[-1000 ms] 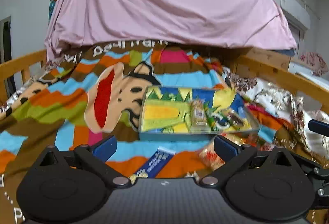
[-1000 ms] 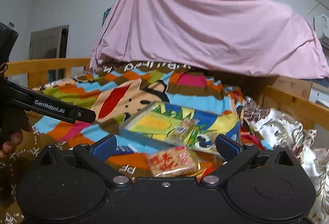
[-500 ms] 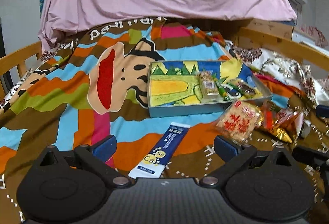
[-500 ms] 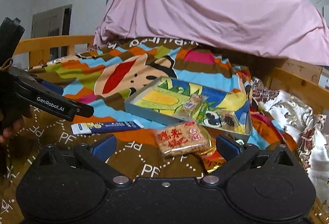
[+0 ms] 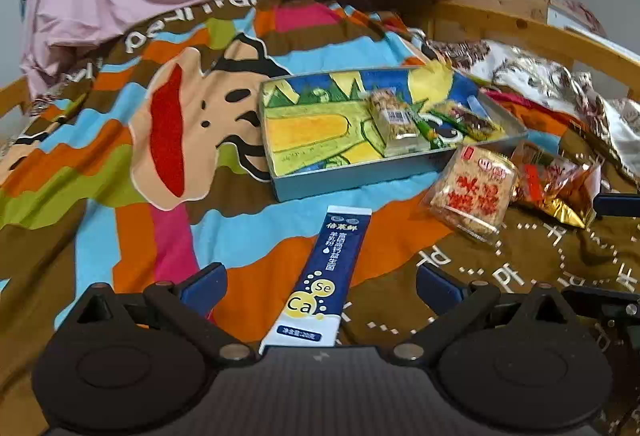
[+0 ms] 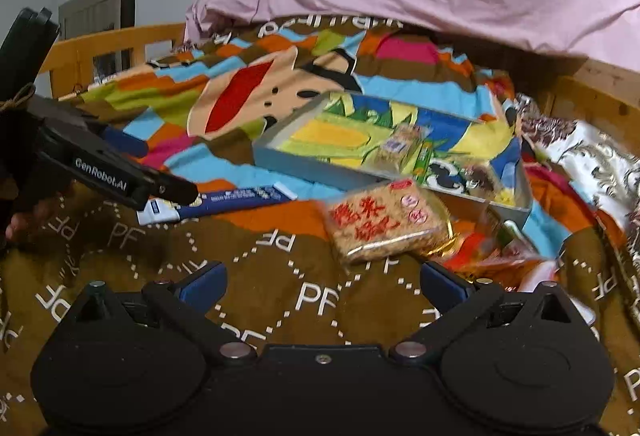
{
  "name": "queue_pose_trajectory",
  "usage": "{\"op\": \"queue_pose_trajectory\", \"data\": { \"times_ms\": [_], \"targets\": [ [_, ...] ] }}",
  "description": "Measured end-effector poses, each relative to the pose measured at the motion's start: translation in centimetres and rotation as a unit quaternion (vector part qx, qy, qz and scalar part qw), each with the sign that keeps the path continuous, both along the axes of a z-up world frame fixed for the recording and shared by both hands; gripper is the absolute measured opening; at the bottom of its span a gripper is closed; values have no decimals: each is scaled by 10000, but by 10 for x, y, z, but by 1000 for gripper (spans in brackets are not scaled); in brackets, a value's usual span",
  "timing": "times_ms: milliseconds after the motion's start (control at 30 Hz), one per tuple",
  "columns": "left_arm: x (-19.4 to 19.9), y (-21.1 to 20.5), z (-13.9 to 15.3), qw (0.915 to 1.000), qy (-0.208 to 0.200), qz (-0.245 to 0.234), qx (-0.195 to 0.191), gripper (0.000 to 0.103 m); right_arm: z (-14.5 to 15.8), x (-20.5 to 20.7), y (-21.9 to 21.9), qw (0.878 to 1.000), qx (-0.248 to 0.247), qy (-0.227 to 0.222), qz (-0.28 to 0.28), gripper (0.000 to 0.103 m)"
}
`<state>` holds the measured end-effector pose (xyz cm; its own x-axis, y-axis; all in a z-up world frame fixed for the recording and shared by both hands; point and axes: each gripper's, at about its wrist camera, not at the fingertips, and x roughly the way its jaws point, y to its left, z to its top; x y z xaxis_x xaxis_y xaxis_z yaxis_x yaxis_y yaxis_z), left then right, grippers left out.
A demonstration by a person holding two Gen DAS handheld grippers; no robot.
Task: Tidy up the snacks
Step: 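Lift both tools away and move them back toward the snack pile, then close the left tool on the blue milk-powder stick while the right tool grasps the rice cracker pack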
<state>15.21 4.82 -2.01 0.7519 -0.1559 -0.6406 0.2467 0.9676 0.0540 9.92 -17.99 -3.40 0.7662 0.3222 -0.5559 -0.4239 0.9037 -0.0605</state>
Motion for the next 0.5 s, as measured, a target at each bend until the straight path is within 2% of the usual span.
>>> {"op": "queue_pose_trajectory", "data": {
  "times_ms": [133, 267, 400, 500],
  "targets": [
    [11, 6, -7, 9997, 147, -162, -131, 102, -9, 10, 2, 9997, -69, 220, -19, 102],
    [17, 11, -13, 9986, 333, -263, -318, 102, -9, 28, 4, 9986, 118, 464, -222, 102],
    [21, 14, -19, 9980, 416, -300, -368, 102, -7, 53, 9, 9940, 322, 787, -687, 102],
    [25, 18, -20, 9973, 416, -380, -467, 96, -3, 78, 11, 9850, 646, 1131, -1129, 102]
  ]
}}
